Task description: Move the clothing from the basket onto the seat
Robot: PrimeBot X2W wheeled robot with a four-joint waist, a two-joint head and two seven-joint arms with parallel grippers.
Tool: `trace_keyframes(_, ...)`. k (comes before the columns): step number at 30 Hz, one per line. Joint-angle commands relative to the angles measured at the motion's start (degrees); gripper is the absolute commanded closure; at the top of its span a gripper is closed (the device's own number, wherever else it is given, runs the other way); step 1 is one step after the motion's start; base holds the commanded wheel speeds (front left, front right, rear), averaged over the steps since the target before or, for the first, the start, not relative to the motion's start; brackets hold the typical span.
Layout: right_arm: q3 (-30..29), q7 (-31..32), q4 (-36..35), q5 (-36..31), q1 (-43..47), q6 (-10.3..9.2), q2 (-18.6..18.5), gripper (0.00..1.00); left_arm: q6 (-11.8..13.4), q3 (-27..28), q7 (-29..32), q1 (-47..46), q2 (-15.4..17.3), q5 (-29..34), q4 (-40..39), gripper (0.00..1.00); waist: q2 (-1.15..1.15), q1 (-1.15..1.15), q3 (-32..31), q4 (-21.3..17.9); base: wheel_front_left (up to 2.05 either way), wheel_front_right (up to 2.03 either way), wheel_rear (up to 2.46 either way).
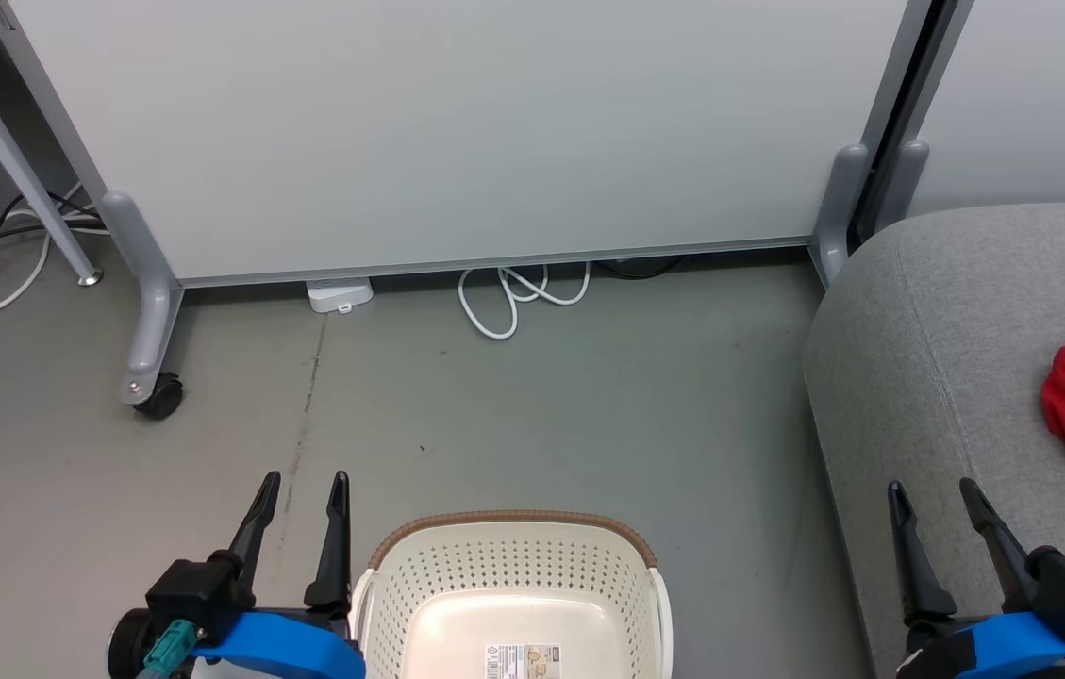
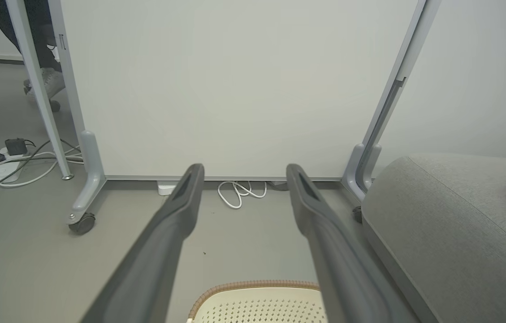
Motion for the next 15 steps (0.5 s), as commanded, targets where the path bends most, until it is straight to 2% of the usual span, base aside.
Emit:
trace_keyframes(1, -0.11, -0.22, 0.18, 0.51, 0.62, 0.03, 0.13, 0.0, -0.07, -0.26, -0.29, 0.61, 0.1, -0.22, 0.01, 0.0, 0.0, 0.0, -0.03, -0.02, 0.0, 0.0, 0.0)
trace_keyframes(12, 0.47, -0.39, 0.2, 1.17, 0.58, 0.03, 0.13, 0.0, -0.08, -0.62, -0.29, 0.65, 0.11, -0.85, -0.03, 0.0, 0.0, 0.0, 0.22, 0.21, 0.0, 0.0, 0.0)
trace_keyframes(13, 0.45, -0.07, 0.2, 0.76, 0.0, 0.0, 0.0, 1.0, 0.0, -0.74, 0.0, 0.37, -0.09, -0.77, 0.0, 1.0, 0.0, 0.0, 0.22, 0.21, 0.0, 0.0, 0.0)
trace_keyframes(15, 0.53, 0.01, 1.19, 0.82, 0.03, 0.0, 0.08, 1.0, 0.0, -0.9, 0.12, 0.86, -0.3, -0.91, 0.78, 1.0, 0.0, 0.0, 0.25, 0.22, 0.0, 0.0, 0.0)
